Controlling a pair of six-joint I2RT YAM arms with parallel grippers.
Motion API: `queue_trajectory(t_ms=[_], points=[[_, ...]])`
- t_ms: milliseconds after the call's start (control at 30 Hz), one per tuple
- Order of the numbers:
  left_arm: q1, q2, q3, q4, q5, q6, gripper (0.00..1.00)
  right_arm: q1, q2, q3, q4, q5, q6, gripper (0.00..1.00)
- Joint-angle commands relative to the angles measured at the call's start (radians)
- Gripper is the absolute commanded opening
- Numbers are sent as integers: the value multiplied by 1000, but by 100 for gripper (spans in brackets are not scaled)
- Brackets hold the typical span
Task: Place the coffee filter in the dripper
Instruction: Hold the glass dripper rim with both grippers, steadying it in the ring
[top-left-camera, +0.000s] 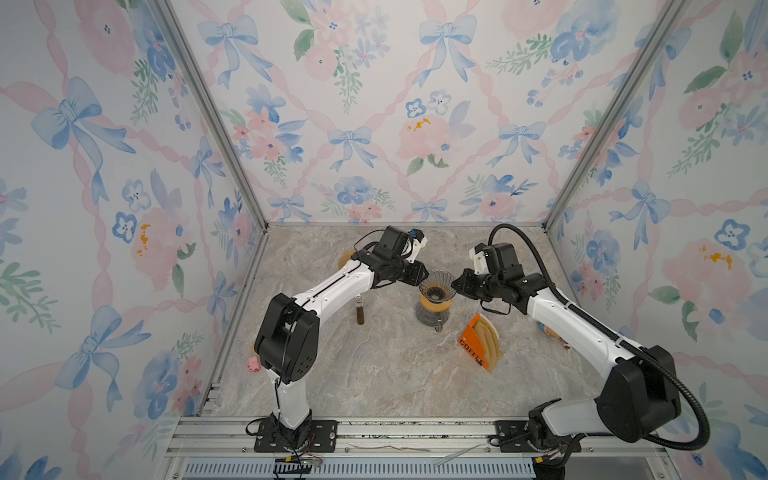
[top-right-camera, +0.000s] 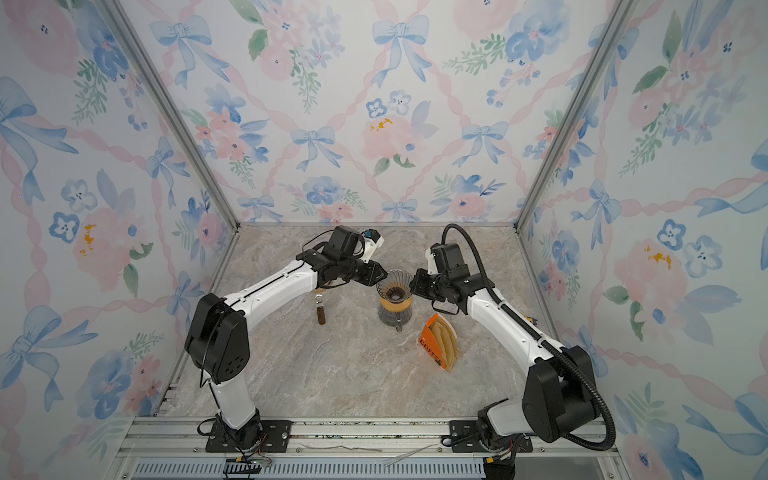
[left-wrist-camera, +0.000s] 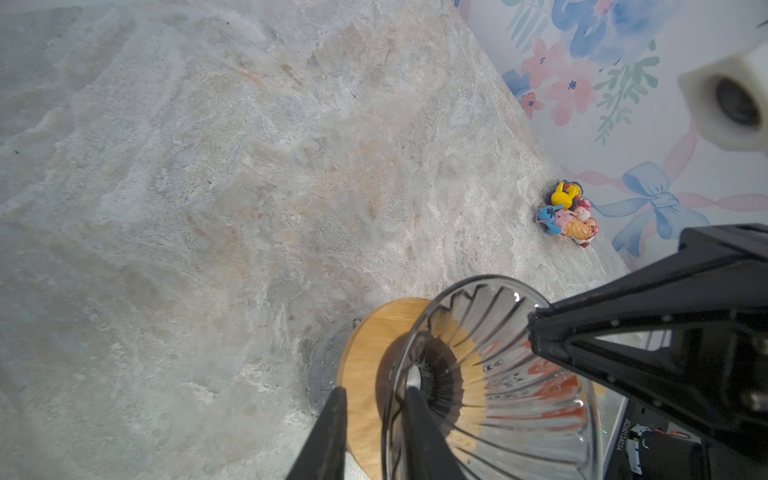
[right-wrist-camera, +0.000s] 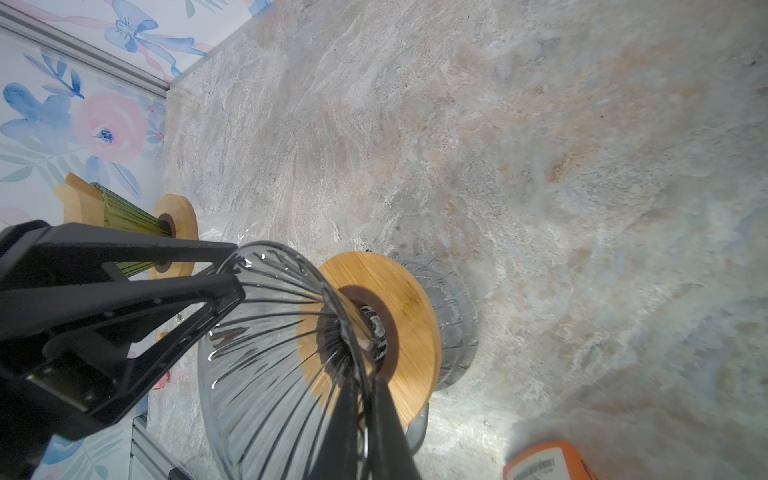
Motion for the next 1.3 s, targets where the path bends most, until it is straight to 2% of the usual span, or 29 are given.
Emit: queue_trajectory(t_ms=[0,500,900,1267], points=[[-1,-2,-9,-21,1,14,29,-13,15,-20,-54,12,3,8],[5,-4,-1,-21,15,8,33,-15,25,-17,-42,-3,4,9],[8,-17,-1,-20,20,8,41,-15,18,11,-52,-3,2,19],[30,-4,4,-20,21,-7,35,-14,6,26,-51,-4,0,20]])
